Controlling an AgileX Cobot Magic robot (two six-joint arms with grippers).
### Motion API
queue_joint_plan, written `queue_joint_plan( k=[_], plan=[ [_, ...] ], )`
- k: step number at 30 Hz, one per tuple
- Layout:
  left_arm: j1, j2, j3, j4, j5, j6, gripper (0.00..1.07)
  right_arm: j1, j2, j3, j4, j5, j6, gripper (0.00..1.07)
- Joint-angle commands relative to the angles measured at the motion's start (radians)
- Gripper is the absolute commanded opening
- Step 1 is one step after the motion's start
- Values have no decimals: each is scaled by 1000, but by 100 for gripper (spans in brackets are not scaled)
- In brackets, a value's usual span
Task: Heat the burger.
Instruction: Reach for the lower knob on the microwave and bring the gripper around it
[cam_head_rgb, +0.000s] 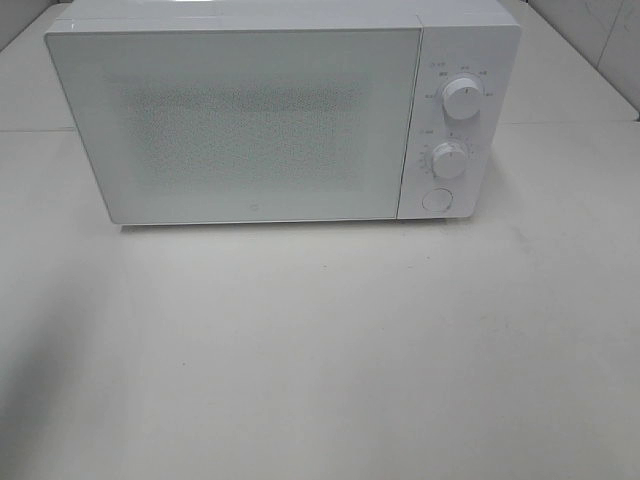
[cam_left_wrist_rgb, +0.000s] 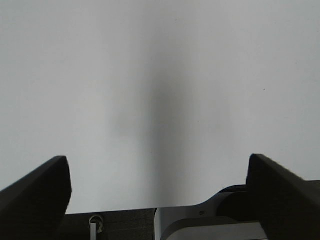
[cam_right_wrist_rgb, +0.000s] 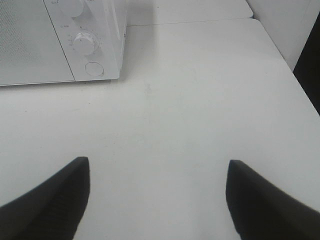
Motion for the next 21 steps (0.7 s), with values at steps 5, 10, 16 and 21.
queue_joint_plan(
  k=[5,10,16,21],
  plan=[
    [18,-228,219,-15,-61,4,89,1,-28,1,-1,-7,3,75],
    [18,-387,301,-17,-55,4,89,1,-28,1,-1,-7,3,74],
    [18,-565,371,-12,-42,12,89,1,-28,1,-1,-7,3,74],
    [18,-688,392,-12,-31,65,89,1,-28,1,-1,-7,3,74]
  ],
)
